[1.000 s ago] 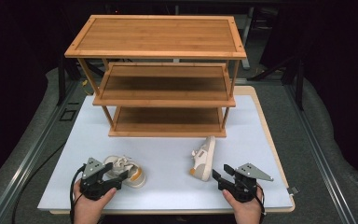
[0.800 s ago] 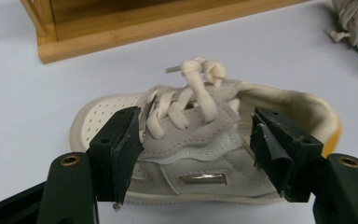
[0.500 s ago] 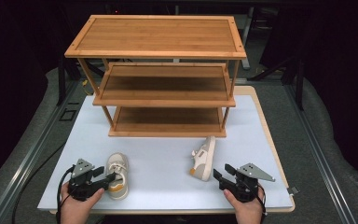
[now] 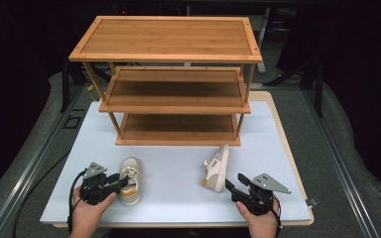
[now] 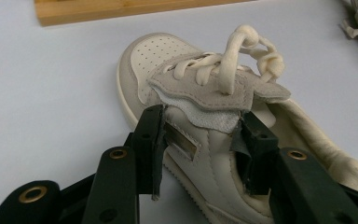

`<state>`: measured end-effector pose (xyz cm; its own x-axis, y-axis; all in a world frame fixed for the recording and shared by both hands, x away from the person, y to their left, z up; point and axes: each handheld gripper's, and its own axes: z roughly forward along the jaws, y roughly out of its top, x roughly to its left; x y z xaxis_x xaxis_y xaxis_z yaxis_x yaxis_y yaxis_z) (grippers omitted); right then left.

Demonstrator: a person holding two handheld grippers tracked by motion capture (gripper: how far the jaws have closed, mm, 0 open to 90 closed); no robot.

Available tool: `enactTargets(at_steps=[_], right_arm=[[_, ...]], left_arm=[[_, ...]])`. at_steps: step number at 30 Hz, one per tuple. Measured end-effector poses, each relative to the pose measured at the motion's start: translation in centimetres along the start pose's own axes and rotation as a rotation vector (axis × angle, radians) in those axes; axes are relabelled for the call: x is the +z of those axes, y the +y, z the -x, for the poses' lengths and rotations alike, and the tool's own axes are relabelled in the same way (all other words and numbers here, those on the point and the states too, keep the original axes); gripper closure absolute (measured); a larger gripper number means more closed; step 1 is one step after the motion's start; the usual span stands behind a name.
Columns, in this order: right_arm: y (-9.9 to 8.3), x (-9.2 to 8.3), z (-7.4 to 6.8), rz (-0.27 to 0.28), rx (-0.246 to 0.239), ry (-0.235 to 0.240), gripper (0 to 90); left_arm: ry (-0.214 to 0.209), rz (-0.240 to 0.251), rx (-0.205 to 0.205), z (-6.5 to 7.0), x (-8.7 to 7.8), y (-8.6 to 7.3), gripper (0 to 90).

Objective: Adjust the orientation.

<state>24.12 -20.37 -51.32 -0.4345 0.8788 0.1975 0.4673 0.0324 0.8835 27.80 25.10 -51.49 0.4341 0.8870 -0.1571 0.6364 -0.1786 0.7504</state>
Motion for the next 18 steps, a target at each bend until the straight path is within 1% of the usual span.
enactTargets(at_steps=[2, 5, 7, 10, 11, 13, 15, 16, 17, 18], right_arm=[[0.1, 0.1, -0.3, -0.004, -0.015, 0.014, 45.5], [0.2, 0.4, -0.7, -0.01, -0.027, 0.021, 45.5], [0.2, 0.7, -1.1, -0.002, -0.035, 0.031, 45.4], [0.4, 1.1, -1.8, -0.01, -0.063, 0.059, 43.5], [0.5, 1.3, -2.1, -0.013, -0.071, 0.064, 41.8], [0.8, 1.8, -2.6, -0.014, -0.106, 0.064, 39.7], [1.2, 2.1, -2.9, -0.014, -0.113, 0.079, 39.0], [1.4, 2.4, -3.0, -0.017, -0.113, 0.087, 38.5], [1.6, 2.7, -3.2, -0.023, -0.127, 0.093, 38.5], [1.6, 2.8, -3.3, -0.028, -0.134, 0.093, 38.4]], left_arm=[[0.0, 0.0, 0.017, 0.1, 0.5, 0.3, 57.8], [-0.014, -0.007, 0.028, 0.3, 1.3, 1.1, 58.0], [-0.025, -0.011, 0.035, 0.4, 1.7, 1.5, 58.1], [-0.039, -0.012, 0.065, 0.6, 2.6, 2.2, 58.6], [-0.046, -0.008, 0.081, 0.7, 2.9, 2.5, 58.7], [-0.05, -0.005, 0.09, 0.7, 3.2, 2.5, 58.8], [-0.054, 0.003, 0.087, 0.6, 3.2, 2.4, 58.8], [-0.06, 0.011, 0.076, 0.5, 3.1, 2.2, 58.6], [-0.063, 0.014, 0.069, 0.4, 3.1, 2.1, 58.1], [-0.072, 0.021, 0.047, 0.3, 2.9, 2.0, 57.5]])
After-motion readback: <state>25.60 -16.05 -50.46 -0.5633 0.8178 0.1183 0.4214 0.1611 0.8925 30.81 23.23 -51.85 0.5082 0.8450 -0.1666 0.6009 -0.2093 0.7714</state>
